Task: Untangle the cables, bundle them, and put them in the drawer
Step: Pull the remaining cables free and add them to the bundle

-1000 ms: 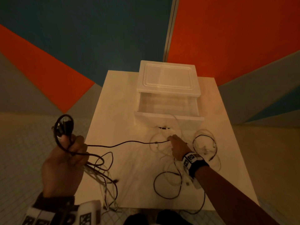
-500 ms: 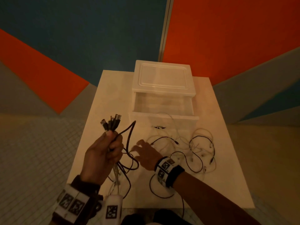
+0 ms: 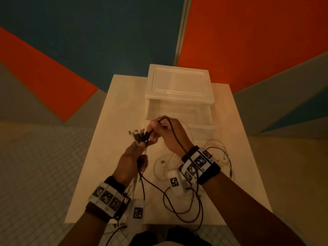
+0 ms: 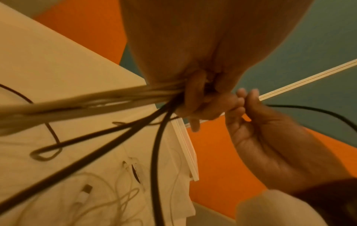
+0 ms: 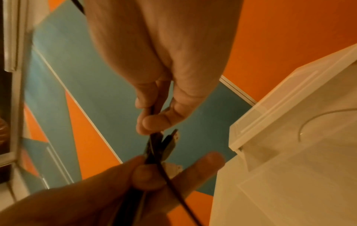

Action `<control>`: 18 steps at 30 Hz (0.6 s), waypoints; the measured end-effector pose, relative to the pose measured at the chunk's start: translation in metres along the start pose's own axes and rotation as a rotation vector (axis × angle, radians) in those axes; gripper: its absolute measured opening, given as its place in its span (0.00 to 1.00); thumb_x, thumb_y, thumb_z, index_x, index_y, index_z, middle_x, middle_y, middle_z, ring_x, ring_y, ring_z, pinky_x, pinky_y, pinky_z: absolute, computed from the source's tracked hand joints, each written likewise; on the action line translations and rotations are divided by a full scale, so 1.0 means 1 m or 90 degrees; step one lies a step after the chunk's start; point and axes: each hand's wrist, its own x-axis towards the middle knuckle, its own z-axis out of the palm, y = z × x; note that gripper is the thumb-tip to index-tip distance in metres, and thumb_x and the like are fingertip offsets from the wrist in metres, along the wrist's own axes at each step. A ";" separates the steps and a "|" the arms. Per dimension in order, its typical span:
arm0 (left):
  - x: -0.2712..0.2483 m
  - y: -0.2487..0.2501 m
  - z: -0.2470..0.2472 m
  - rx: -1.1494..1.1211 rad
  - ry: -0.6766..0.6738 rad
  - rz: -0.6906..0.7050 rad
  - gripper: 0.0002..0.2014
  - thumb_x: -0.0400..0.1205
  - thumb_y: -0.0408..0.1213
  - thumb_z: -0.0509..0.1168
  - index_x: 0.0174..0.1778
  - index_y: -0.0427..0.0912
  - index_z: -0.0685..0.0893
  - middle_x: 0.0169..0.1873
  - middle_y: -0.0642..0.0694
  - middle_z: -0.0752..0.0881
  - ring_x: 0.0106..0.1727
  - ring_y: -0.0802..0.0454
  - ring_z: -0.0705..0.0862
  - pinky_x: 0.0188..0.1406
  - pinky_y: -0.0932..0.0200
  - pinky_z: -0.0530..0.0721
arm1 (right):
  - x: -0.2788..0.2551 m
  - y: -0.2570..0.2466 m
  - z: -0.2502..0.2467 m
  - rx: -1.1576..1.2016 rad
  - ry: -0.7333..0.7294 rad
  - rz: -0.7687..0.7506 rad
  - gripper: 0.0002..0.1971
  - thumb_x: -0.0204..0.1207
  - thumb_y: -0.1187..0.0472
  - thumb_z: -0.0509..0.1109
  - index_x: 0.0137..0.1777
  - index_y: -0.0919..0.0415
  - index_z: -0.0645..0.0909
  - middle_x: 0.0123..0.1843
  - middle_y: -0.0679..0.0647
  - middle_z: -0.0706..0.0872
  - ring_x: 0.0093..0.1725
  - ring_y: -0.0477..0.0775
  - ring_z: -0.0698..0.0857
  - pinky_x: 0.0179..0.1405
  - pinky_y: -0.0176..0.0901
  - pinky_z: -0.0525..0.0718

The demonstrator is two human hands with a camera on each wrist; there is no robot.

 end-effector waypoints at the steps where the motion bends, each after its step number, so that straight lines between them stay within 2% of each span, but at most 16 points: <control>1: 0.001 0.001 0.005 -0.010 -0.005 -0.004 0.12 0.89 0.38 0.53 0.62 0.40 0.80 0.43 0.43 0.89 0.17 0.52 0.66 0.18 0.62 0.66 | -0.001 -0.004 0.001 -0.024 0.001 -0.019 0.12 0.84 0.60 0.64 0.41 0.58 0.86 0.38 0.67 0.88 0.34 0.55 0.86 0.37 0.45 0.83; 3: 0.004 0.004 0.008 -0.059 -0.010 -0.023 0.11 0.88 0.40 0.54 0.50 0.37 0.78 0.30 0.41 0.76 0.19 0.54 0.62 0.19 0.61 0.63 | -0.004 0.000 0.002 -0.083 0.010 -0.042 0.08 0.81 0.55 0.67 0.46 0.43 0.87 0.45 0.62 0.87 0.40 0.49 0.84 0.41 0.44 0.82; 4: 0.005 0.005 0.006 -0.101 -0.019 -0.030 0.10 0.88 0.40 0.55 0.45 0.39 0.75 0.29 0.42 0.69 0.21 0.56 0.60 0.18 0.62 0.61 | -0.007 0.006 0.001 -0.099 0.003 -0.029 0.08 0.78 0.55 0.70 0.52 0.40 0.85 0.51 0.58 0.84 0.45 0.48 0.84 0.45 0.43 0.83; 5: 0.006 0.007 0.004 -0.148 -0.032 -0.035 0.10 0.88 0.39 0.55 0.42 0.40 0.72 0.31 0.44 0.65 0.22 0.57 0.58 0.17 0.64 0.60 | -0.011 0.012 0.000 -0.096 -0.014 0.007 0.16 0.74 0.57 0.73 0.60 0.42 0.82 0.57 0.55 0.82 0.51 0.47 0.83 0.50 0.43 0.84; 7: 0.006 0.012 -0.001 -0.229 -0.064 -0.041 0.10 0.87 0.39 0.55 0.40 0.42 0.71 0.31 0.46 0.65 0.22 0.58 0.58 0.17 0.64 0.57 | -0.023 0.023 0.002 0.006 -0.094 0.112 0.31 0.67 0.65 0.73 0.72 0.49 0.74 0.66 0.53 0.80 0.63 0.49 0.80 0.57 0.43 0.82; 8: 0.006 0.016 -0.004 -0.256 -0.081 -0.042 0.10 0.86 0.39 0.55 0.40 0.41 0.72 0.31 0.47 0.66 0.22 0.58 0.59 0.17 0.64 0.57 | -0.029 0.028 0.006 0.070 -0.147 0.148 0.33 0.67 0.69 0.70 0.73 0.53 0.71 0.67 0.55 0.80 0.67 0.50 0.80 0.59 0.42 0.81; 10: 0.004 0.022 -0.009 -0.261 -0.105 -0.042 0.10 0.87 0.40 0.55 0.43 0.40 0.73 0.31 0.46 0.66 0.22 0.57 0.59 0.16 0.65 0.58 | -0.043 0.031 0.019 0.159 -0.208 0.171 0.25 0.74 0.71 0.66 0.71 0.57 0.70 0.61 0.56 0.83 0.63 0.48 0.84 0.59 0.38 0.81; 11: 0.003 0.025 -0.012 -0.245 -0.112 -0.044 0.10 0.87 0.40 0.55 0.43 0.39 0.74 0.31 0.46 0.67 0.22 0.57 0.58 0.16 0.65 0.57 | -0.048 0.031 0.024 0.177 -0.207 0.173 0.24 0.76 0.70 0.65 0.71 0.55 0.70 0.60 0.53 0.83 0.61 0.48 0.84 0.60 0.38 0.82; 14: 0.000 0.030 -0.020 -0.187 -0.124 -0.050 0.10 0.87 0.40 0.55 0.44 0.38 0.74 0.33 0.44 0.72 0.23 0.56 0.56 0.18 0.61 0.54 | -0.060 0.022 0.025 0.154 -0.141 0.122 0.32 0.76 0.64 0.69 0.78 0.44 0.66 0.72 0.48 0.77 0.70 0.50 0.79 0.67 0.51 0.81; 15: -0.002 0.032 -0.022 -0.166 -0.120 -0.053 0.10 0.87 0.40 0.55 0.45 0.37 0.75 0.35 0.43 0.74 0.22 0.56 0.57 0.18 0.60 0.54 | -0.062 0.019 0.021 0.119 -0.110 0.079 0.28 0.79 0.62 0.68 0.78 0.47 0.67 0.75 0.47 0.75 0.72 0.50 0.78 0.68 0.52 0.80; 16: -0.004 0.032 -0.025 -0.144 -0.107 -0.054 0.11 0.87 0.39 0.55 0.47 0.35 0.76 0.35 0.41 0.75 0.22 0.56 0.58 0.19 0.60 0.53 | -0.064 0.011 0.018 0.090 -0.081 0.030 0.20 0.82 0.59 0.64 0.74 0.54 0.73 0.76 0.48 0.74 0.73 0.50 0.77 0.68 0.52 0.79; 17: -0.005 0.031 -0.027 -0.122 -0.091 -0.052 0.13 0.87 0.39 0.56 0.48 0.31 0.78 0.35 0.38 0.74 0.21 0.55 0.58 0.19 0.59 0.53 | -0.065 0.006 0.014 0.068 -0.055 -0.007 0.15 0.85 0.57 0.60 0.67 0.61 0.78 0.75 0.50 0.76 0.73 0.52 0.78 0.68 0.54 0.79; 18: -0.005 0.029 -0.029 -0.098 -0.075 -0.048 0.17 0.87 0.40 0.56 0.50 0.27 0.80 0.33 0.37 0.72 0.21 0.55 0.57 0.20 0.58 0.53 | -0.068 -0.001 0.010 0.066 -0.039 -0.026 0.16 0.86 0.56 0.57 0.59 0.66 0.81 0.72 0.54 0.80 0.70 0.55 0.80 0.66 0.57 0.80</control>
